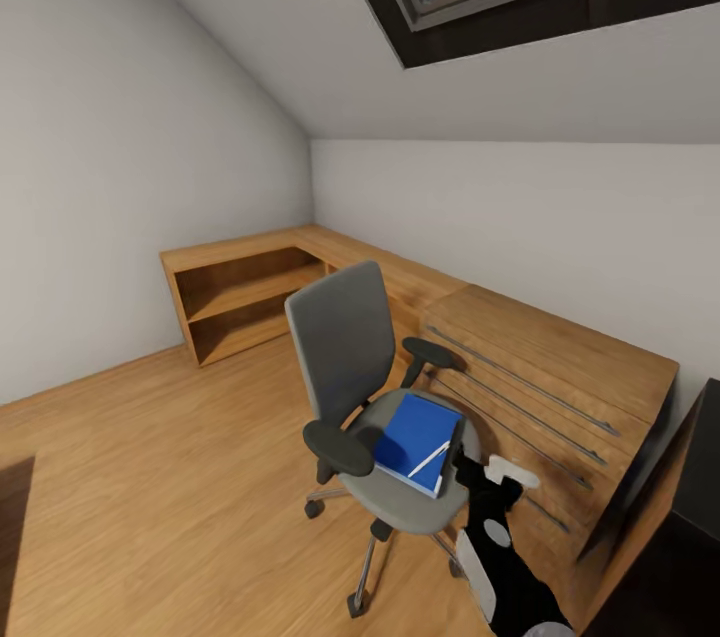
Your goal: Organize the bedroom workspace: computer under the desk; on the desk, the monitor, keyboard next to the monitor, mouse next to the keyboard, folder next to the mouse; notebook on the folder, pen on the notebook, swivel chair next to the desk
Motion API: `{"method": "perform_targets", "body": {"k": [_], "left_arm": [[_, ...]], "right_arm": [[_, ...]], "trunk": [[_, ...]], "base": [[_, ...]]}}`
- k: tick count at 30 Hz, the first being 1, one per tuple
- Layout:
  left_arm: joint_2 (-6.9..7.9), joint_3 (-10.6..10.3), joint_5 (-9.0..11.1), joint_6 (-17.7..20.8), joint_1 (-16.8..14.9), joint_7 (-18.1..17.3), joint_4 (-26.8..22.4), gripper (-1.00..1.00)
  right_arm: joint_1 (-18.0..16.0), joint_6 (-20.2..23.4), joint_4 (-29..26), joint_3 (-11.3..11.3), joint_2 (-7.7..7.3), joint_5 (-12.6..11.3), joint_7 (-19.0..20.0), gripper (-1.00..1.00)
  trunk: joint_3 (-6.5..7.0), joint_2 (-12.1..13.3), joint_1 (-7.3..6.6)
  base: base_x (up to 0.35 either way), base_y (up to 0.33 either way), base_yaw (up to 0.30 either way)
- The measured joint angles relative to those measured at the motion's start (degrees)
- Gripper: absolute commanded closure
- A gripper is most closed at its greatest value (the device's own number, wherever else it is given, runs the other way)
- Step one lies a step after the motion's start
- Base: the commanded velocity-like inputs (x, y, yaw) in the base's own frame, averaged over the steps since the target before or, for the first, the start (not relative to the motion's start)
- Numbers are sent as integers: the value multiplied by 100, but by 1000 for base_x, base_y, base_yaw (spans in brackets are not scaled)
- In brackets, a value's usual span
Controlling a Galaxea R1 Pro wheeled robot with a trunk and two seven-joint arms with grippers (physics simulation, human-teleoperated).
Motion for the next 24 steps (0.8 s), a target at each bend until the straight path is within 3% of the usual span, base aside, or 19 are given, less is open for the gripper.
{"method": "perform_targets", "body": {"k": [1,3,4,5,6,7,9,14,24], "left_arm": [[2,-3,0,-1,0,0,-1,-100],[0,-2,-2,-4,0,-2,-2,-100],[-3,-3,-6,-7,0,-11,-2,-100],[-3,-3,-8,-7,0,-13,-2,-100],[-4,-4,-14,-11,0,-16,-2,-100],[-6,-4,-15,-10,0,-16,-2,-100],[-10,-8,-19,-9,0,-17,-3,-100],[-7,-12,-25,-16,0,-18,-3,-100],[2,-7,-22,-142,1,-17,-4,-100]], "right_arm": [[-2,842,-395,3,4,-8,-79,-100],[-5,1468,-625,2,8,-23,-129,-100],[-13,2638,-902,5,22,-61,-190,-100],[-14,2984,-953,5,25,-63,-199,-100],[-21,3915,-1064,9,41,-121,-215,-100],[-22,4235,-1098,11,47,-149,-213,-100],[-25,4512,-1129,13,64,-270,-205,-100],[-26,4675,-1170,29,85,-497,-212,-100],[-19,4746,-1459,34,147,-588,-215,-100]], "trunk": [[0,0,-1],[0,0,-1],[0,0,-3],[0,0,-3],[0,0,-3],[0,0,-2],[0,0,-1],[0,0,0],[0,0,-3]], "base": [[74,0,0],[178,0,0],[258,0,0],[254,0,0],[171,0,0],[137,0,0],[63,0,0],[27,0,0],[206,73,0]]}}
